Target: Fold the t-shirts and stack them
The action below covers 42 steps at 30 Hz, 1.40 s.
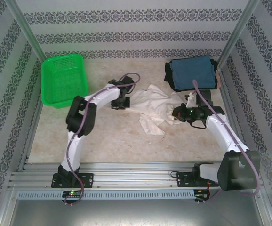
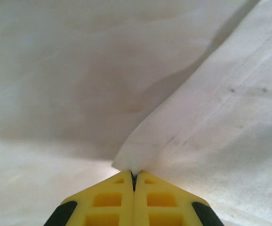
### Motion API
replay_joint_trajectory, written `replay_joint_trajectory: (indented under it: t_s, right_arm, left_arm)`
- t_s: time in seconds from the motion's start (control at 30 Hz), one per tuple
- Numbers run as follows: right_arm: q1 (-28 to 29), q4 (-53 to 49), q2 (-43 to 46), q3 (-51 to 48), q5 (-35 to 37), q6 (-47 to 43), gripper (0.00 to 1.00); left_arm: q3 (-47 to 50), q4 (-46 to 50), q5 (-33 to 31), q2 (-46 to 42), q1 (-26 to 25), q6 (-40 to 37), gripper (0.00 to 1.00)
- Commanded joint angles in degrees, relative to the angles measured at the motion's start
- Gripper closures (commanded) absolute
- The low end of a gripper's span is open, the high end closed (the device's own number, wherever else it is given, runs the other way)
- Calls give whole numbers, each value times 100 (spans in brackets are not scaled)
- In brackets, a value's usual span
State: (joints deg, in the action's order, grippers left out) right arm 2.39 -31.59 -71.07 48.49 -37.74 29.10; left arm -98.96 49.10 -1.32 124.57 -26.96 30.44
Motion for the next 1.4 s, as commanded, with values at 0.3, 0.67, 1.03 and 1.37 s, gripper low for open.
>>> replay_joint_trajectory:
  t_s: [0.3,0.67,1.03,1.37]
  right_arm:
    - [273,10,-187,431,225,-300,94]
    - [50,1072,-57,1695,372,68,92]
    - [-396,2325,-1050,3976,248,737,91]
    - [-466,2527,-1439,5444,16,545,88]
  left_arm:
    - [874,-1357,559,-1860,62,414,100]
    - [-435,-2141,1381,-2523,637,404,100]
    - [-4986,-2268,2408,-756,1212,704,100]
    - [-6092,-3214,2995,-449,1986,1544,100]
